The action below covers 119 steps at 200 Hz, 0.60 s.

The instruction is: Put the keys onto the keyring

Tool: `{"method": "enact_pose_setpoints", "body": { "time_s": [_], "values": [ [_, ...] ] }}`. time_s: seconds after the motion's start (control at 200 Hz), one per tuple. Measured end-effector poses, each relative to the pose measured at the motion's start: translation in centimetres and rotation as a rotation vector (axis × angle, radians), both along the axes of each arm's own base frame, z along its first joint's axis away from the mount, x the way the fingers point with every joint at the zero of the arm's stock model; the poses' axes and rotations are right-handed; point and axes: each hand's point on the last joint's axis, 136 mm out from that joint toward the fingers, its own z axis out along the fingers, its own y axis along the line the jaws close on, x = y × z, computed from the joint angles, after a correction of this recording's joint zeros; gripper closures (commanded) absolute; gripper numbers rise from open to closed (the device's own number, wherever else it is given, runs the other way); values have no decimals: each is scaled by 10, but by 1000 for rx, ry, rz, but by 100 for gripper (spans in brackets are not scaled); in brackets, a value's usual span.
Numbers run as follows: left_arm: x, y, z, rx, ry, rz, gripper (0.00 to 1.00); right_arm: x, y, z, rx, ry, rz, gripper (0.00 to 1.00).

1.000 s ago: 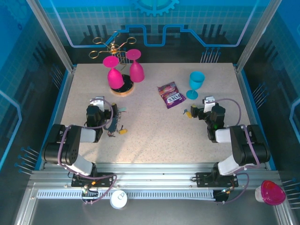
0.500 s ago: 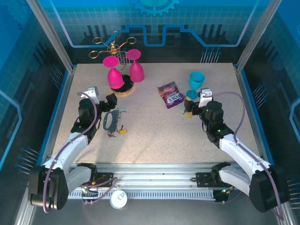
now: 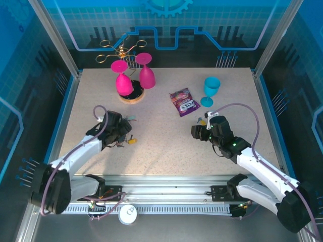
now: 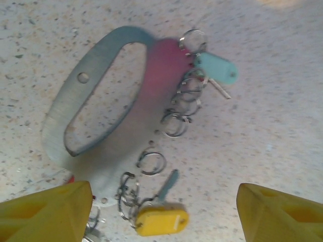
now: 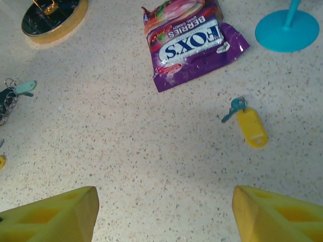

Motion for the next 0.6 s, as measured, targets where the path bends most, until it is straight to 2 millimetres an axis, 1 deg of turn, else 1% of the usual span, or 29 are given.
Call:
{"method": "enact_pose_setpoints", "body": {
  "time_s": [0.105, 0.27, 0.39, 0.5, 0.595],
  "values": [
    [14, -2, -8, 55, 67, -38, 37, -1, -4, 1, 2, 0, -24, 26],
    [46, -11, -16, 125, 114, -140, 42, -1, -7, 5, 9, -13, -44, 26],
    [65, -17, -26, 166, 144, -200, 42, -1, -7, 5, 10, -13, -46, 26],
    [77, -19, -36, 189, 172, -232, 47, -1, -7, 7, 13, -19, -46, 26],
    [80, -21, -44, 201, 192, -253, 53, -2, -7, 9, 16, -25, -47, 26]
  ]
}}
